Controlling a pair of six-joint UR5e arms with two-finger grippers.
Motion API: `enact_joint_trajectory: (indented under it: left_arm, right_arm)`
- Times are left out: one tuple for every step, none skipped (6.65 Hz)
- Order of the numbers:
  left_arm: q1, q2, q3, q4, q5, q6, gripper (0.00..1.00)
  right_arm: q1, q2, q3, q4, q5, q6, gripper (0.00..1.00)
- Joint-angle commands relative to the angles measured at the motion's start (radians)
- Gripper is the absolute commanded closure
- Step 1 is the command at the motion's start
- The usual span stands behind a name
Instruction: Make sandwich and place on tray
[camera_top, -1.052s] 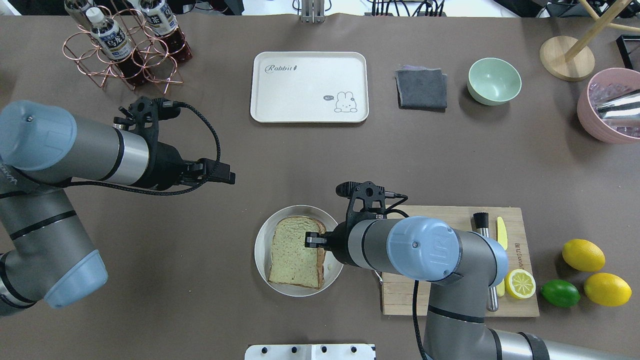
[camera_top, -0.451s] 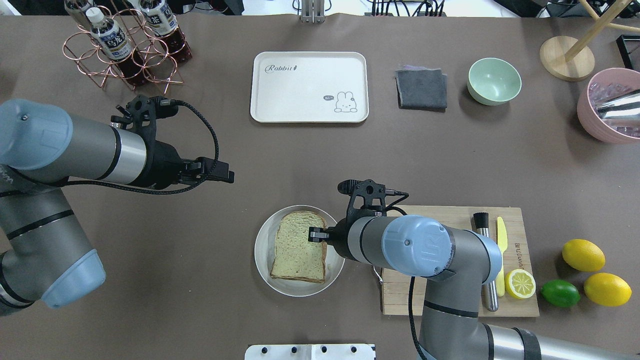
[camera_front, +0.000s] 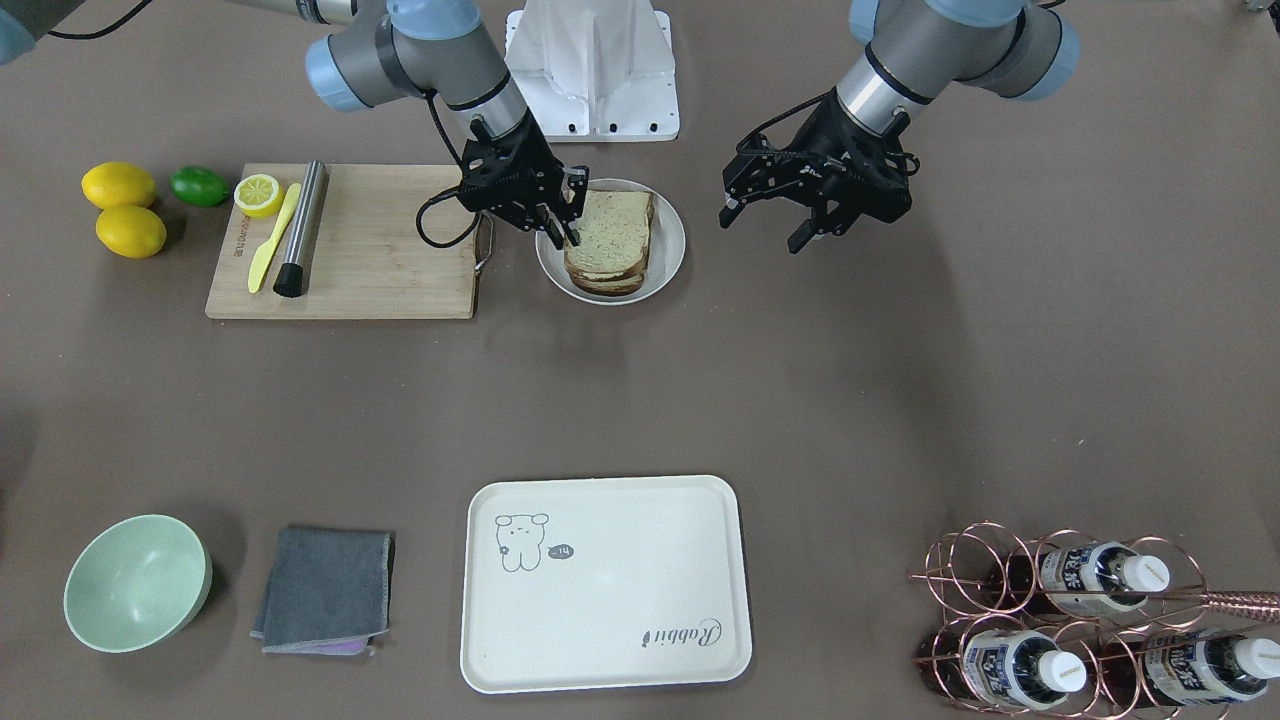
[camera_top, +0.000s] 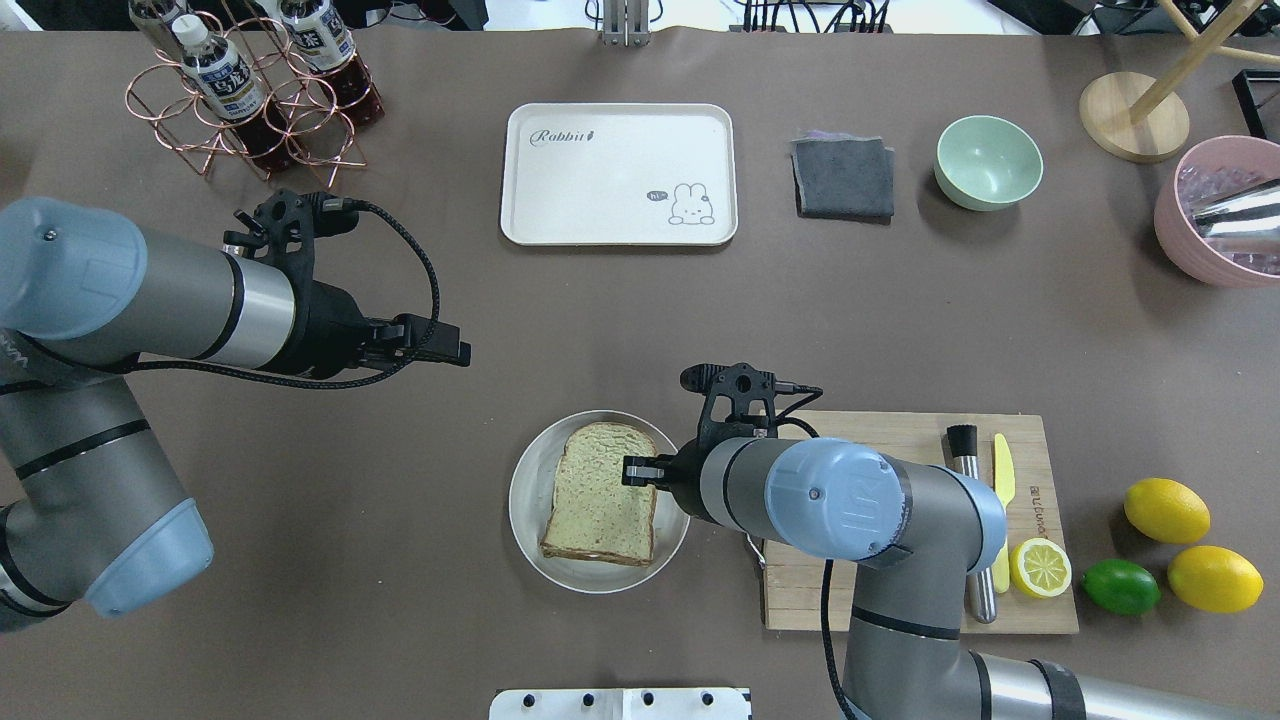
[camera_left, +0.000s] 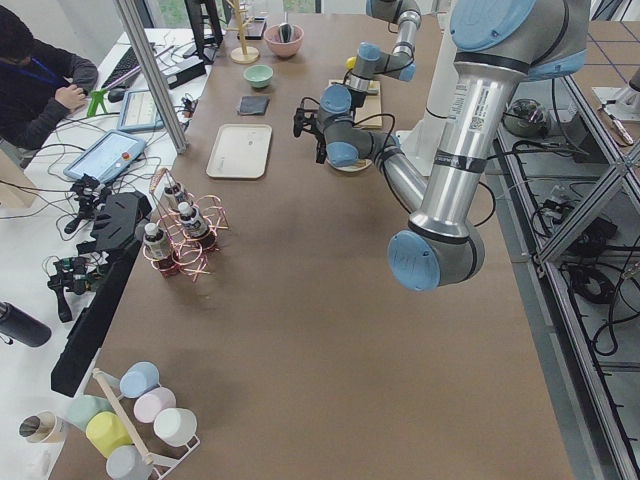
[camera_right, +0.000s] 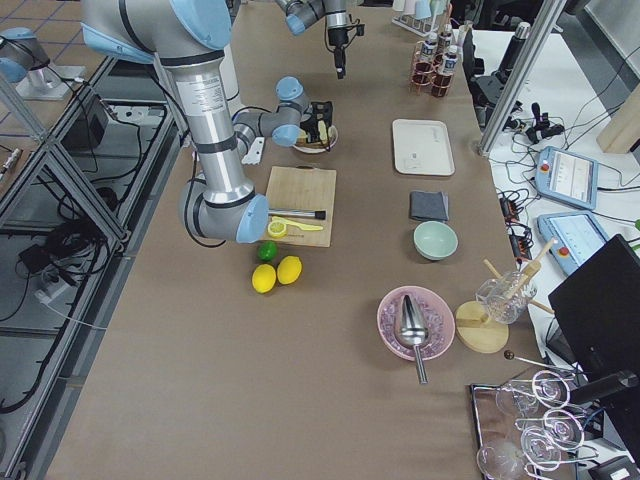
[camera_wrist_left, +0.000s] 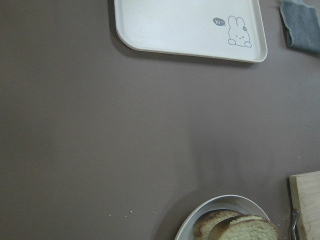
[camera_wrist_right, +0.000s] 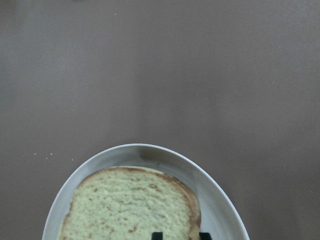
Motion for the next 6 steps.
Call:
enact_joint_trajectory:
  left_arm:
    - [0.0, -0.003, 0.0, 0.0, 0.0, 0.0, 0.02]
    - [0.002, -0.003, -0.001, 0.0, 0.002, 0.0, 0.02]
    - [0.002, 0.0, -0.003, 0.0, 0.003, 0.0, 0.02]
    - [0.011, 0.0, -0.002, 0.0, 0.006, -0.002, 0.02]
    - [0.017, 0.002, -0.002, 0.0, 0.011, -0.006, 0.02]
    - [0.019, 0.003, -0.001, 0.0, 0.009, -0.006, 0.02]
  right_arm:
    - [0.048, -0.003, 0.094, -0.131, 0.055, -0.022, 0.0]
    - [0.114, -0.004, 0.172, -0.277, 0.142, -0.059, 0.0]
    - [0.226, -0.015, 0.188, -0.351, 0.239, -0.096, 0.0]
    - [0.309, -0.054, 0.192, -0.41, 0.317, -0.173, 0.0]
    - [0.376, -0.071, 0.187, -0.503, 0.324, -0.341, 0.0]
    - [0.461, -0.097, 0.181, -0.575, 0.359, -0.525, 0.0]
